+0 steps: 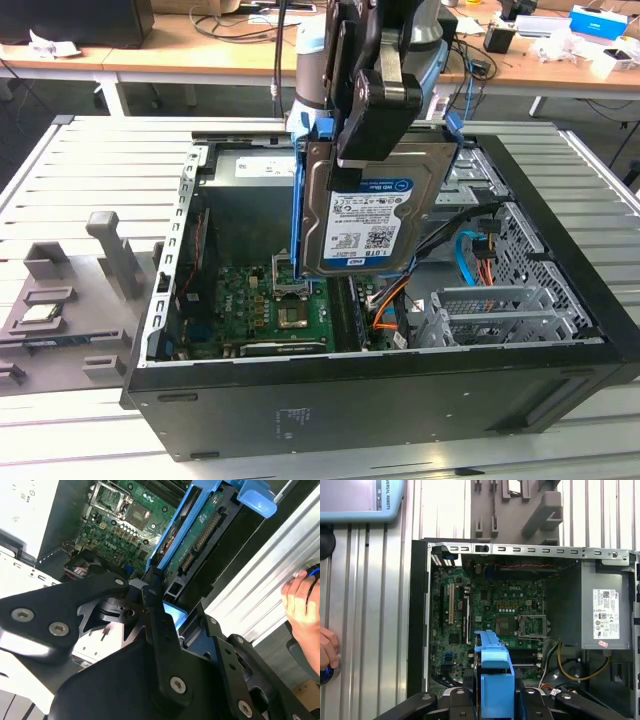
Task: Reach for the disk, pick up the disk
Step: 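Pick up the disk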
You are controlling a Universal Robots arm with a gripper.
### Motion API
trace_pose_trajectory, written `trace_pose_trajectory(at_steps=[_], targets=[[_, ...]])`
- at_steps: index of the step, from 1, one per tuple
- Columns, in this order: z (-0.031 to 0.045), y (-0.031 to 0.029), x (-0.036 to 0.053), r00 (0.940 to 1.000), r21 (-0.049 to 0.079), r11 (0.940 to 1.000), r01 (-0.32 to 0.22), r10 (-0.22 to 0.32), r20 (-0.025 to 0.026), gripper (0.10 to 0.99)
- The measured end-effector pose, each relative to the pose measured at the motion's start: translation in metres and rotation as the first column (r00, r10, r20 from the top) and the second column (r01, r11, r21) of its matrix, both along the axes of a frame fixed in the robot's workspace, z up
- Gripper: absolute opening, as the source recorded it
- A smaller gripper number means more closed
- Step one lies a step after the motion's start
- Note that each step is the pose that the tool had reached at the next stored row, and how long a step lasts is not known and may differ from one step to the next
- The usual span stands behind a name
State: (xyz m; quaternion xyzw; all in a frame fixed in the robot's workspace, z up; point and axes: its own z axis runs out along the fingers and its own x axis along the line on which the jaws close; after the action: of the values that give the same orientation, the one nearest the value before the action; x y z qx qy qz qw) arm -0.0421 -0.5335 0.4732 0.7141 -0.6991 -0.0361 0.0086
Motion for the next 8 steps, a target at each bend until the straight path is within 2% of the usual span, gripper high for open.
trace_pose_trajectory(at_steps=[1,8], targets=[[0.0000,-0.0073,0.0000,1.0000,0.000,1.0000,0.000,0.000,0.0000,0.369],[0.0000,-0.0184,0.0000,1.0000,0.000,1.0000,0.000,0.000,0.0000,0.369]])
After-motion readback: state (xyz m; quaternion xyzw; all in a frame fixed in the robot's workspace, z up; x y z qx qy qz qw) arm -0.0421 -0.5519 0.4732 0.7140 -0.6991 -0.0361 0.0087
